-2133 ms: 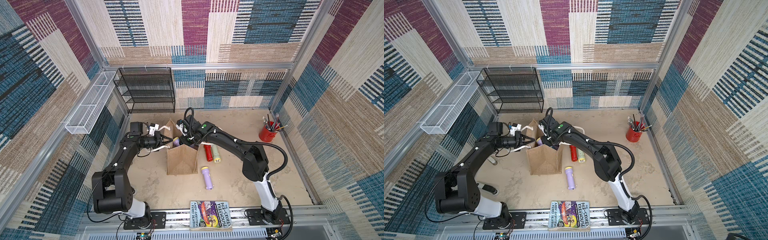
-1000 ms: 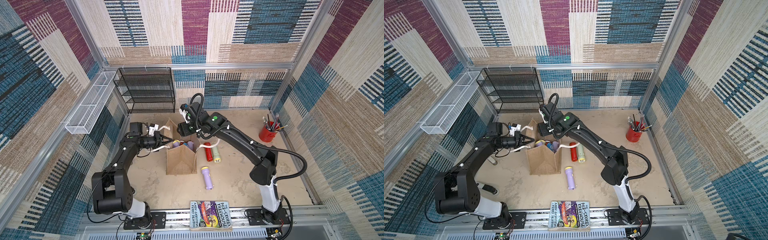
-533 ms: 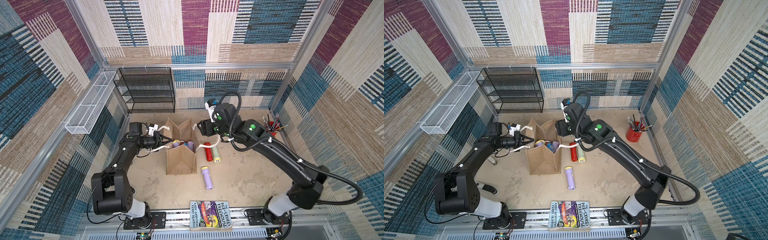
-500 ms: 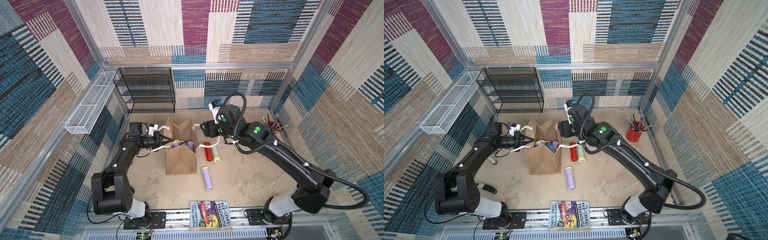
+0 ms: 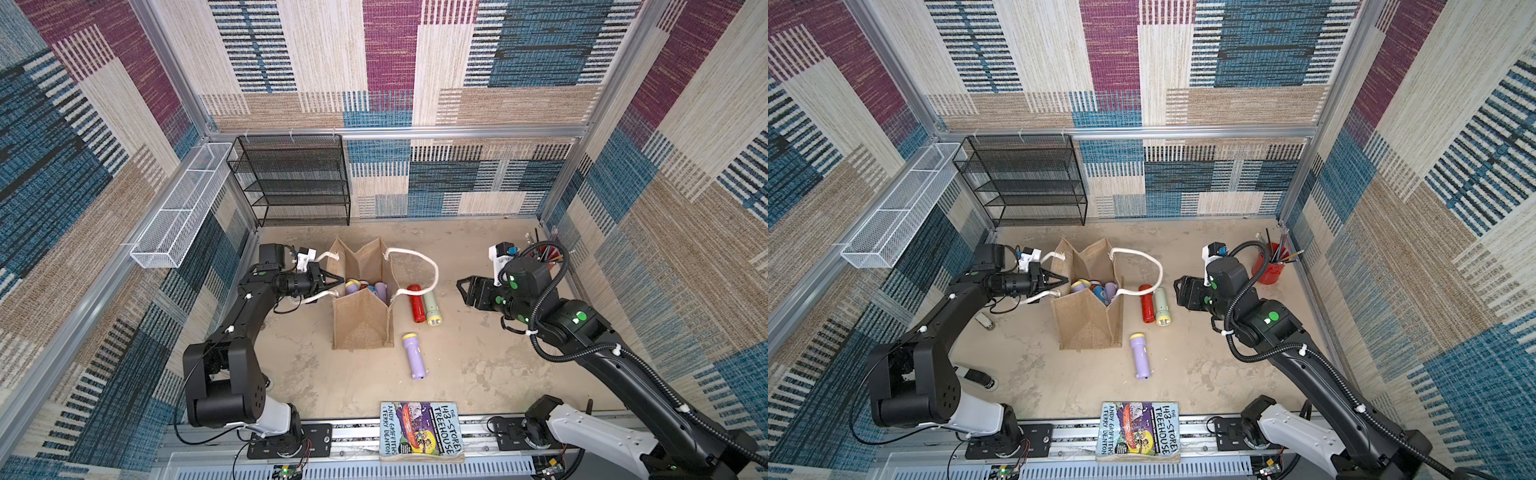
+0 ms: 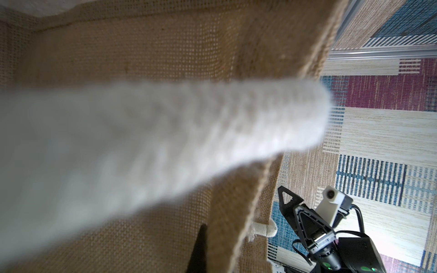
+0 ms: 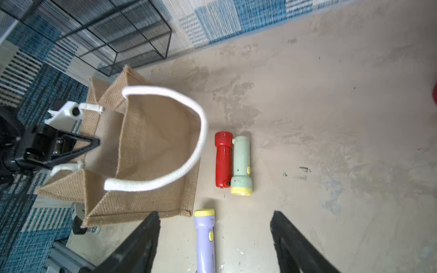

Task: Put the flashlights into the tote bags
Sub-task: Place the flashlight in the canvas bag, then pick up the flashlight from the center of the board.

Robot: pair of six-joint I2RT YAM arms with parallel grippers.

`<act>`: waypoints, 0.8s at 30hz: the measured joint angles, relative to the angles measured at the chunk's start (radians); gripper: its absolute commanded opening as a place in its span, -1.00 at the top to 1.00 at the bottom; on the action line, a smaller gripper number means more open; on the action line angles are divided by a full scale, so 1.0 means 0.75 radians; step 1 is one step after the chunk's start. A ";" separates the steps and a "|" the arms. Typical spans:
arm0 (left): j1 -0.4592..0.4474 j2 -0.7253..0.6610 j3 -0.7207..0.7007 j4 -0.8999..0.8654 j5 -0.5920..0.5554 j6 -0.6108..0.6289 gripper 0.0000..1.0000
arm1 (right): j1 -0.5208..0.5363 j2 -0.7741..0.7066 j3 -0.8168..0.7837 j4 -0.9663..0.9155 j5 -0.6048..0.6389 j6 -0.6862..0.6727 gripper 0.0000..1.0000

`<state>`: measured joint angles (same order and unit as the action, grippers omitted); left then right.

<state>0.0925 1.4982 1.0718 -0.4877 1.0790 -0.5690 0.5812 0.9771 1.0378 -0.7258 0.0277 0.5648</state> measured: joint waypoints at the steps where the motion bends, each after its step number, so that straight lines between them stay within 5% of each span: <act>1: 0.000 0.000 0.000 -0.003 -0.001 0.000 0.92 | -0.001 0.002 -0.037 -0.004 -0.032 0.008 -0.36; 12: 0.000 0.010 0.013 -0.015 -0.004 0.001 0.92 | 0.091 0.056 -0.399 0.019 -0.328 0.085 -0.30; 24: 0.000 0.014 0.014 -0.020 -0.005 0.001 0.91 | 0.364 0.343 -0.426 0.237 -0.301 0.223 -0.29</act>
<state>0.0925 1.5085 1.0824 -0.5030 1.0756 -0.5682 0.8539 1.2346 0.7181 -0.5484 -0.1978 0.7322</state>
